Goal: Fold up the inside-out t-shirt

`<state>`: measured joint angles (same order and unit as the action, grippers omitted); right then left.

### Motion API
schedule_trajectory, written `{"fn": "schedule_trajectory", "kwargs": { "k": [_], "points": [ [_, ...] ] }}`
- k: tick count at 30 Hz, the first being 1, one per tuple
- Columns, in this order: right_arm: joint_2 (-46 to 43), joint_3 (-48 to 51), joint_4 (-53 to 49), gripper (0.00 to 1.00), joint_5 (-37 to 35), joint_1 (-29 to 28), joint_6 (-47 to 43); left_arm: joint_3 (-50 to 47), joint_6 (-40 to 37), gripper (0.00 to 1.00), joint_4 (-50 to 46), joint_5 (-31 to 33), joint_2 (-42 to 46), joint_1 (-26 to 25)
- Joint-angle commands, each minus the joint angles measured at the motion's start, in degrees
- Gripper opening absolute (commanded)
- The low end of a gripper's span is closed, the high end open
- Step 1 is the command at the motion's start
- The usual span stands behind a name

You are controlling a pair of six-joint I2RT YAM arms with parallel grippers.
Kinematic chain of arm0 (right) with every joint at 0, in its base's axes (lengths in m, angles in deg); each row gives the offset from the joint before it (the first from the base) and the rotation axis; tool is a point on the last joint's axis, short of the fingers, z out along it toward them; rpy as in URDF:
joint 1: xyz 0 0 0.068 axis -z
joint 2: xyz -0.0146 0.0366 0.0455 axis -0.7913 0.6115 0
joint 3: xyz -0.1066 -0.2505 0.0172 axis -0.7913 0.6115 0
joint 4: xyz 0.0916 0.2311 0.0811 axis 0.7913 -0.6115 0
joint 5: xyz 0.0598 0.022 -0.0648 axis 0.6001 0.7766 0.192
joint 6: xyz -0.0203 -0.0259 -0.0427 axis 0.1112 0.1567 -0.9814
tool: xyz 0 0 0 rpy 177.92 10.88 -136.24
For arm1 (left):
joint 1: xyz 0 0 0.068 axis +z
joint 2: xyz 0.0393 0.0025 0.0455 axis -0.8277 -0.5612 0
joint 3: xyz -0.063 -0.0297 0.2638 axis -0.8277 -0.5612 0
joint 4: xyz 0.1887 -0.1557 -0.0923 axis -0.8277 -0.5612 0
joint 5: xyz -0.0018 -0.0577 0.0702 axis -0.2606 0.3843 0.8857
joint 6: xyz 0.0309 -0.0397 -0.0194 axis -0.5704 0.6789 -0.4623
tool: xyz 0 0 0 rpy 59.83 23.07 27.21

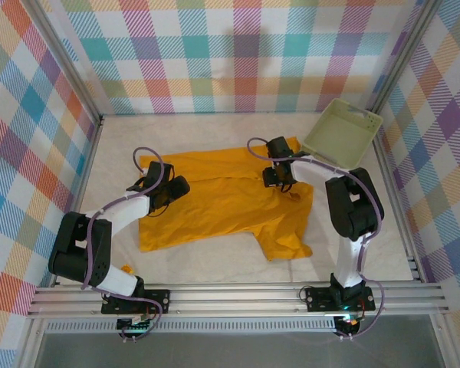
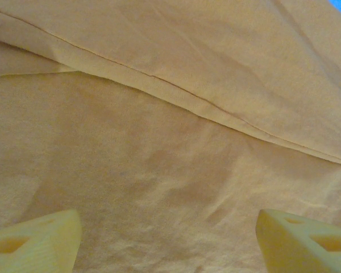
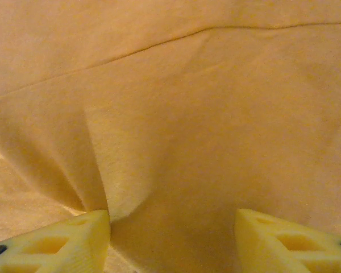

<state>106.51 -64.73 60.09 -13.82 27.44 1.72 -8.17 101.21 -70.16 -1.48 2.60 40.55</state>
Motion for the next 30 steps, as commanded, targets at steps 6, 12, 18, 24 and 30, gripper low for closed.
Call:
{"fn": "schedule_trajectory", "kwargs": {
  "k": [6, 12, 18, 24, 30],
  "points": [
    [-3.2, 2.2, 0.1, 0.62, 1.6, -0.5, -1.4, -1.4, -0.7, 0.81, 0.2, 0.8, 1.6, -0.6],
    [-1.3, 1.3, -1.2, 0.42, -2.2, -0.5, -0.9, -1.4, -0.7, 0.81, 0.4, 0.6, 1.6, -0.6],
    [-2.1, 0.2, -2.1, 0.16, -4.9, -0.5, -1.2, -1.6, -1.0, 0.82, 0.1, 0.7, 2.2, -0.6],
    [-2.0, -3.2, -3.0, 0.03, -7.4, 0.3, -2.6, -1.6, -0.9, 0.82, 0.3, 0.2, 1.8, -0.7],
    [1.2, -8.2, -2.7, 0.02, -7.3, 2.8, -4.4, -1.5, -1.3, 0.82, 0.1, 0.3, 1.7, -0.8]
  ]
}}
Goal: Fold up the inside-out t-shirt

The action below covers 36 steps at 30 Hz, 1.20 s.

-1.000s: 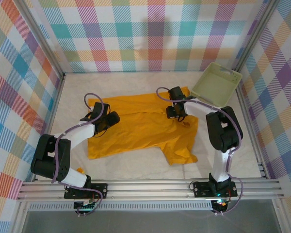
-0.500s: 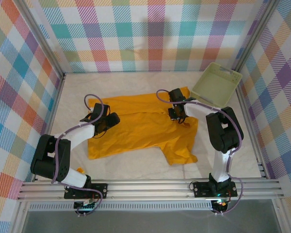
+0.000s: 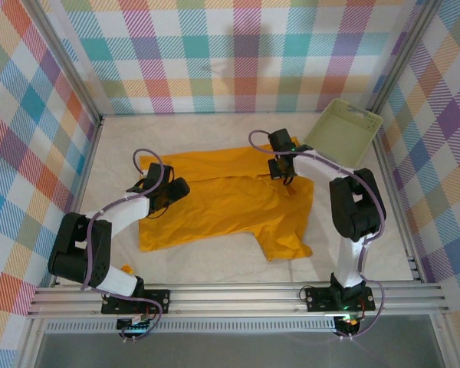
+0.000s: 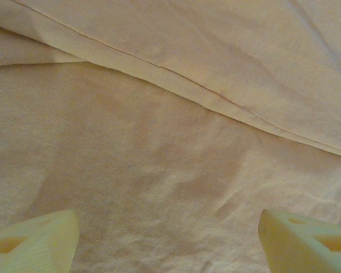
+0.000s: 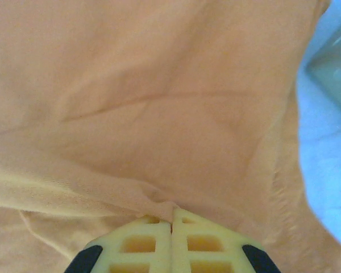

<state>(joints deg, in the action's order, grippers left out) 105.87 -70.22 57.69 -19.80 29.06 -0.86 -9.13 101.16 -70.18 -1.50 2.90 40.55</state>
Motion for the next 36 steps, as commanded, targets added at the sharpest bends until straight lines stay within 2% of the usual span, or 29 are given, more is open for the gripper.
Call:
{"fn": "schedule_trajectory", "kwargs": {
  "k": [1, 5, 12, 16, 18, 23, 29, 36],
  "points": [
    [2.7, -4.0, -0.7, 0.03, -1.1, 1.6, -2.2, -0.6, -1.2, 0.82, 0.0, 0.3, 1.4, -0.8],
    [5.8, -7.2, -0.9, 0.06, -1.4, 2.3, -3.4, -0.6, -1.3, 0.82, 0.1, 0.4, 1.3, -0.8],
    [9.1, -10.0, -0.3, 0.18, -3.7, 2.6, -5.7, -0.2, -1.5, 0.83, 0.1, 0.3, 0.8, -0.8],
    [6.5, -9.5, -1.5, 0.34, -3.2, 2.6, -4.7, -0.2, -1.4, 0.83, 0.0, 0.2, 0.8, -0.8],
    [3.8, -7.7, -2.0, 0.36, -1.2, 2.5, -3.4, -0.3, -1.5, 0.83, 0.1, 0.2, 0.9, -0.8],
    [-4.0, 0.1, -0.6, 0.34, 7.4, 1.6, 1.7, -0.4, -1.3, 0.83, 0.3, 0.2, 1.1, -1.0],
    [-3.8, 4.6, 2.2, 0.31, 15.8, 1.6, 8.1, -0.5, -1.4, 0.84, 0.2, 0.3, 1.5, -1.0],
    [1.3, 2.8, 3.7, 0.3, 15.4, 1.6, 9.6, -1.1, -1.5, 0.85, 0.1, 0.7, 2.5, -1.1]
  ]
}}
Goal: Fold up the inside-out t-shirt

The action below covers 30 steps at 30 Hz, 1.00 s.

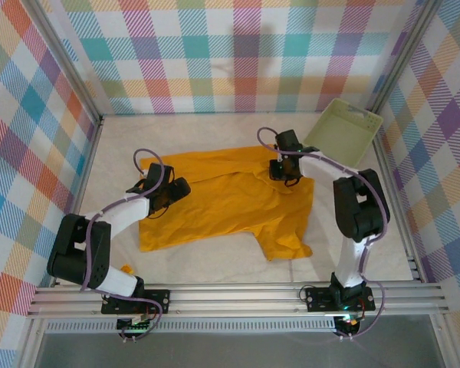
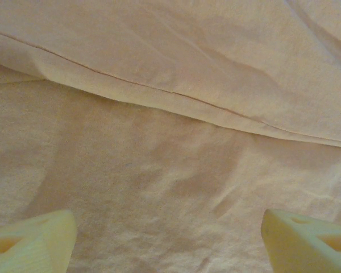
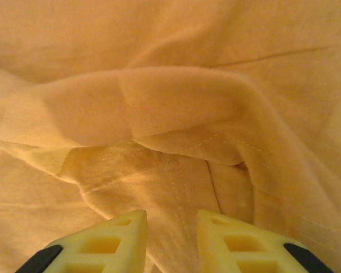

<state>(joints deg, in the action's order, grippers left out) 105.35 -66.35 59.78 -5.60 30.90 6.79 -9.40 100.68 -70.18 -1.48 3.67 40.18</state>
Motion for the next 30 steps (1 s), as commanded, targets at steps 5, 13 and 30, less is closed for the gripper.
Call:
{"fn": "schedule_trajectory", "kwargs": {
  "k": [5, 13, 30],
  "points": [
    [5.4, -5.0, 0.6, 0.29, -2.1, -0.2, 1.2, -1.0, -0.9, 0.85, 0.2, 0.6, 1.6, -0.8],
    [10.8, -11.5, -1.1, 0.29, -5.8, 0.0, 0.2, -1.0, -1.1, 0.85, 0.0, 0.9, 1.7, -0.8],
    [12.8, -14.2, -0.8, 0.33, -5.8, 0.0, -1.4, -1.1, -1.1, 0.86, 0.4, 0.7, 0.8, -0.8]
  ]
}}
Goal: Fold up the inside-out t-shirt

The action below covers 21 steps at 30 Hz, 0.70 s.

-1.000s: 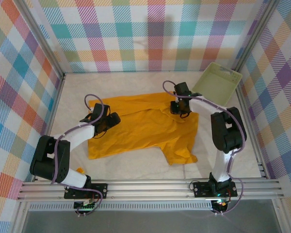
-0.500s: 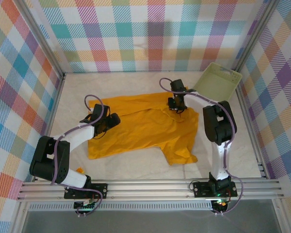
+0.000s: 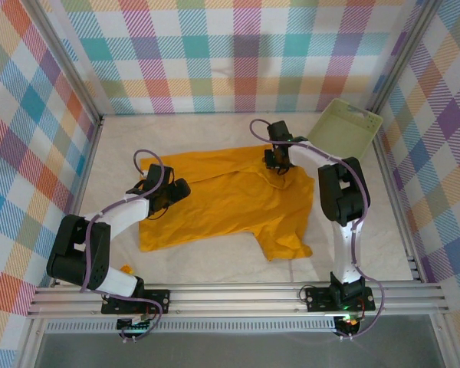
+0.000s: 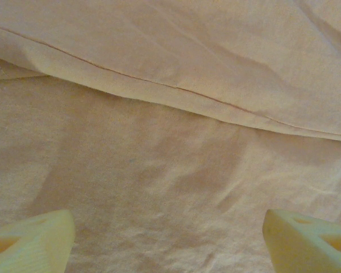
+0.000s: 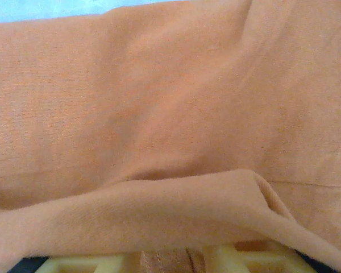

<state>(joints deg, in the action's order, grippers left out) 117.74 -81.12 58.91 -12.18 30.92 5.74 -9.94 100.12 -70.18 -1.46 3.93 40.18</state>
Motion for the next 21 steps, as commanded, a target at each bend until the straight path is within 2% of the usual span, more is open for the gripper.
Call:
{"fn": "schedule_trajectory", "kwargs": {
  "k": [1, 5, 18, 21],
  "points": [
    [0.4, 1.0, 0.3, 0.33, 1.0, 0.1, -0.2, -0.5, -0.6, 0.86, 0.4, 0.8, 0.6, -0.8],
    [1.6, 0.3, -0.2, 0.31, 0.9, 0.0, -0.5, -0.4, -0.6, 0.86, 0.5, 0.5, 0.4, -0.8],
    [0.5, -0.2, -1.0, 0.0, -1.8, 0.0, -1.8, -0.2, -0.8, 0.86, 0.0, 0.8, 0.7, -0.8],
    [-2.3, 1.6, -1.0, 0.0, -1.9, -0.2, -2.2, -0.2, -0.8, 0.86, 0.0, 0.9, 0.5, -0.8]
  ]
}}
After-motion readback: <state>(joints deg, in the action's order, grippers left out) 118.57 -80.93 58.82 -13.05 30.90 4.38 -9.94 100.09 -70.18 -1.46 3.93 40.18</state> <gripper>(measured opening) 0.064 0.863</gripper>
